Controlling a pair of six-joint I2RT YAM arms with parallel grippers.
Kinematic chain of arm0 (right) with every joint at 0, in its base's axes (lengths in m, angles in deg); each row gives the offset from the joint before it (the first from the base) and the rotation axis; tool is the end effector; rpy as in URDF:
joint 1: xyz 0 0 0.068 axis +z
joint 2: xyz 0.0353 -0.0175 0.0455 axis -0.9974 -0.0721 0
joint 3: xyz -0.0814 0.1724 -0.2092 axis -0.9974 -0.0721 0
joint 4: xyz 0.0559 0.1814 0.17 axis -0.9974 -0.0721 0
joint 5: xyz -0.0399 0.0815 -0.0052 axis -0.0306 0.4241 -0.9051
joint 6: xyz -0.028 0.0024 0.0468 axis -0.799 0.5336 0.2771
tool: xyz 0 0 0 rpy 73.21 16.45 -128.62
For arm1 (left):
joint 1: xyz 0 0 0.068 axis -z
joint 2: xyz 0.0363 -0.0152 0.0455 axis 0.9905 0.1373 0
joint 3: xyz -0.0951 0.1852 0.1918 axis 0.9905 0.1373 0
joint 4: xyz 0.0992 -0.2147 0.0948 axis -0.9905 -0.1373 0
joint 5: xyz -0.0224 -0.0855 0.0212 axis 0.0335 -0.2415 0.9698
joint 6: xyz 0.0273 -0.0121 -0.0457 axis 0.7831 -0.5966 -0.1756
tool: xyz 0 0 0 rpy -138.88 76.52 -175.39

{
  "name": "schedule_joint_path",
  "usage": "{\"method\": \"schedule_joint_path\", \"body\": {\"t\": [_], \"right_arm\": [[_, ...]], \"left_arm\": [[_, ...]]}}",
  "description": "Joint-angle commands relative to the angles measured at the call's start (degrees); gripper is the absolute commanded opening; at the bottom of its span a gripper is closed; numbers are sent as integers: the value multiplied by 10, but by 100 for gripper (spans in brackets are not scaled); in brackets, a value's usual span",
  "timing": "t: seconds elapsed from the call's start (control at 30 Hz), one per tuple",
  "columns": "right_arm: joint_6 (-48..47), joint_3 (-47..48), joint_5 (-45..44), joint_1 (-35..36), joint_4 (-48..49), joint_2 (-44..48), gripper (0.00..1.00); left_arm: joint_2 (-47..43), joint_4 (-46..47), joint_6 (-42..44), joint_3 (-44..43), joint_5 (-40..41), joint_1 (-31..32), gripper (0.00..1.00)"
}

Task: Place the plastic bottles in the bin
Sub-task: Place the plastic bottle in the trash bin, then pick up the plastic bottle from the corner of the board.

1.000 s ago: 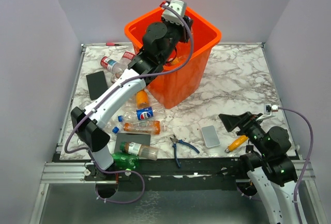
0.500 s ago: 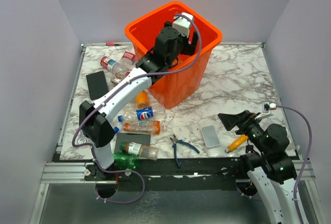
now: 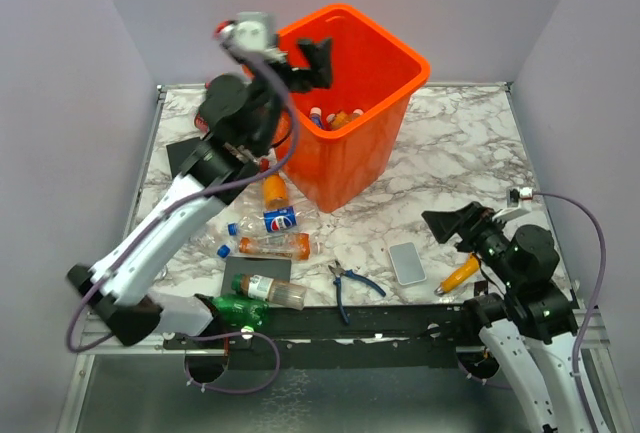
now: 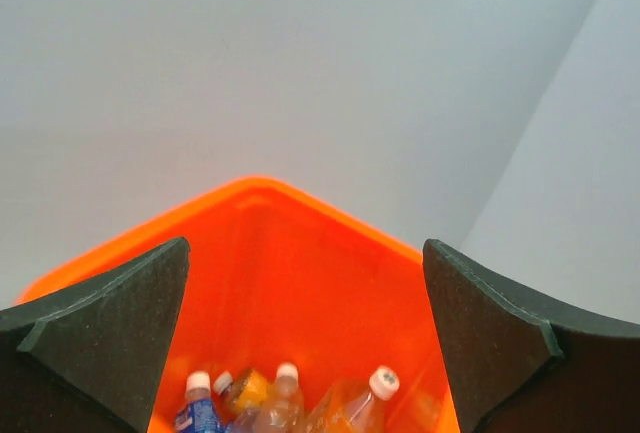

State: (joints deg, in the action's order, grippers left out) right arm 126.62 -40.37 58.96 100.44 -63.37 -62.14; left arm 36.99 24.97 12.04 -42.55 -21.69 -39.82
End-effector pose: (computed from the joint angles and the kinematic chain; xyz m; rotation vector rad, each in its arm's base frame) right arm 0.0606 0.0222 0.2877 0.2647 1.8167 0.8185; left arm 0.2297 -0.1903 0.5317 0.0695 1.3197 -0.4816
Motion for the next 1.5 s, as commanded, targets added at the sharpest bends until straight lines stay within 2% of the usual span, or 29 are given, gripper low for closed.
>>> {"method": "schedule_joint_path", "body": {"t": [0.0,0.13,0.27,0.37,0.5,0.6,0.83,1.0,1.17,1.27,1.47], "right_arm": [[-18,22,-12,2,-24,-53,94],[-2,16,-9,2,-30,-119,93],[24,8,-17,2,-30,-183,93],[35,-4,0,2,-11,-205,93],[21,-34,131,5,88,-232,85],[18,-35,119,52,109,-270,84],[15,6,-88,340,160,-395,85],[-43,25,-136,449,219,-457,88],[-154,84,-175,547,248,-530,99],[-233,142,-175,588,244,-595,100],[-333,225,-126,597,233,-689,96]], "left_arm": [[-165,105,-25,153,125,0,99],[-302,90,-48,318,203,1,99],[-401,-4,-110,444,239,0,99],[-469,-82,-171,512,247,0,99],[-556,-145,-254,593,257,0,99],[-605,-161,-297,635,260,0,99],[-604,-172,-304,659,301,0,99],[-579,-178,-292,658,306,0,99],[-592,-181,-295,665,300,0,99],[-603,-184,-289,663,294,0,99],[-612,-187,-229,637,275,0,99]]}}
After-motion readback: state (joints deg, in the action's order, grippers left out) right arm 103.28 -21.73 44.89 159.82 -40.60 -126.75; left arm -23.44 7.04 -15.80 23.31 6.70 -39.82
